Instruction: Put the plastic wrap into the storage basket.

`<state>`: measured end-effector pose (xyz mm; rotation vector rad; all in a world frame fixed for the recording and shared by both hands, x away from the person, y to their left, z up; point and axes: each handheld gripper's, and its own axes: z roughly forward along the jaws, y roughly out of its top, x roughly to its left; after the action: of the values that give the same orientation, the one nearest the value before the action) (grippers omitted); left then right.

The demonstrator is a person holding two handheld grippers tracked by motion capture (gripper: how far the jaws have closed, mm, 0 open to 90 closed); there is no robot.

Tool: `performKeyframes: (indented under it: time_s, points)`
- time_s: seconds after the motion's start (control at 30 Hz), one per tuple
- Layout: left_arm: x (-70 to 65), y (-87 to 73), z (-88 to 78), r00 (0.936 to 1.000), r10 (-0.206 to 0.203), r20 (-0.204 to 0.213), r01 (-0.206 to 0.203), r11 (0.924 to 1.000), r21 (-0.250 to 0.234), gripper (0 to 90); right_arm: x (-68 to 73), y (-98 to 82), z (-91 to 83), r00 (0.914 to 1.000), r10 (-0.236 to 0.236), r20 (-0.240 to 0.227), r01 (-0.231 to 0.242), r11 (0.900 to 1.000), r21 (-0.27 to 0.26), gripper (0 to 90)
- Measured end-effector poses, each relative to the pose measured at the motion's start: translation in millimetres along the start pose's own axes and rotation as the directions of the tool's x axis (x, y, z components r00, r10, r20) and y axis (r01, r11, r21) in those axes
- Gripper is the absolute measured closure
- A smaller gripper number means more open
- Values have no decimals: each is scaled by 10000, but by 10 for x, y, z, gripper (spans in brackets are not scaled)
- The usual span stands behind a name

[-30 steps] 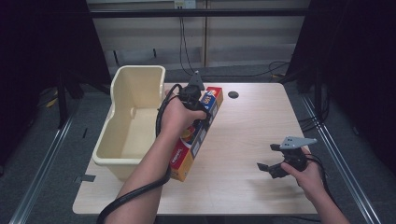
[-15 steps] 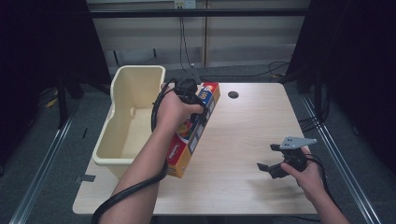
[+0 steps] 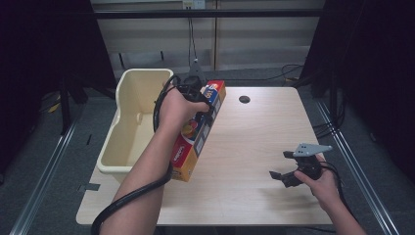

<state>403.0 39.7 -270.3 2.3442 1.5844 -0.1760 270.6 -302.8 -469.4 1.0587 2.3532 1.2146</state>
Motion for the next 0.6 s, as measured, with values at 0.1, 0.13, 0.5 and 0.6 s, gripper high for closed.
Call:
performKeyframes:
  time_s: [0.1, 0.13, 0.5, 0.6]
  points:
    - [8, 6, -37, 9999, 52, -110, -52, 10000, -13, 406, 1, 0, 0, 10000, -5, 3, 5, 10000, -1, 24]
    - [13, 8, -61, 9999, -6, -121, 5, 10000, -51, 406, 2, 0, -1, 10000, 10, -33, -10, 10000, -5, 24]
    - [64, 5, -212, 9998, -146, -161, 143, 9997, -173, 407, 2, 1, -2, 10000, 33, -18, -33, 10000, 6, 25]
    - [98, -3, -259, 9995, -250, -213, 244, 9993, -278, 407, -1, 2, -5, 10000, 12, -1, -12, 10000, -21, 24]
